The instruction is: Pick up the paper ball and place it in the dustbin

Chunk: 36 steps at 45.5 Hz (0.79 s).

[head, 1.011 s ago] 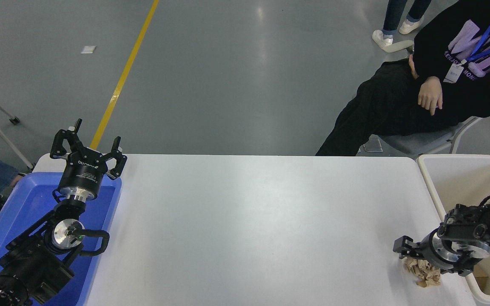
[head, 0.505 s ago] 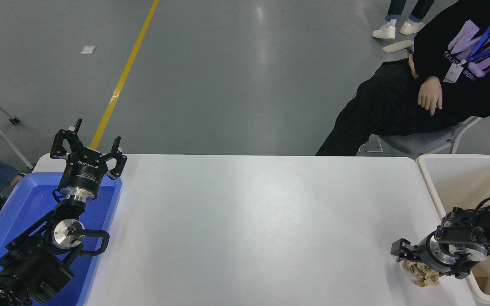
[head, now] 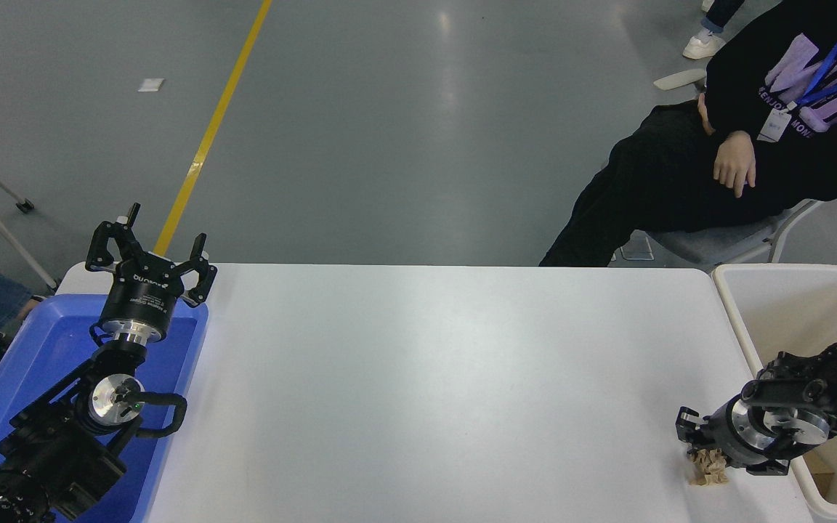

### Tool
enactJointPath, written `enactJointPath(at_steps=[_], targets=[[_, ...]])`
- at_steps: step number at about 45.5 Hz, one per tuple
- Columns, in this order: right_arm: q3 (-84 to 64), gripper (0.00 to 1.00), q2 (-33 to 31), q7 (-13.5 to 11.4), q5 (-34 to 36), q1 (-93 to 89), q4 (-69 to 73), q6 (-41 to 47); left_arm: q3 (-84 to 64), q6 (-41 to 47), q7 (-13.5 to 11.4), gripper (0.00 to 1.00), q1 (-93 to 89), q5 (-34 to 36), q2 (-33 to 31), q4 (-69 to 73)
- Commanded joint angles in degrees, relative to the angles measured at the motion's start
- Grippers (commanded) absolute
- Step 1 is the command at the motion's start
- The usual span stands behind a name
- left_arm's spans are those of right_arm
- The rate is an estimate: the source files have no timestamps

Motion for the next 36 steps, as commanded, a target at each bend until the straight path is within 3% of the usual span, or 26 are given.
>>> enactJointPath(at_steps=[1,12,27,36], targets=[[-0.13,0.0,-1.48,0.06,3.77,1.65,0.98,4.26,0.01,0.0,0.01,0.98,0.0,0.0,0.04,0.0],[-0.75,0.0,-2.62,0.06,3.95,5.25,1.5,10.77,0.01,0.0,0.01,0.98,0.0,0.0,-0.05,0.0],[-2.95,0.0,-8.77,0.15,3.77,21.05,8.7,33.43,0.01,0.0,0.1,0.98,-0.09,0.0,-0.05,0.0],[-3.56,0.0,-12.02,0.15,4.12,30.55,15.38,33.89,0.01,0.0,0.1,0.98,-0.09,0.0,-0.05,0.0]])
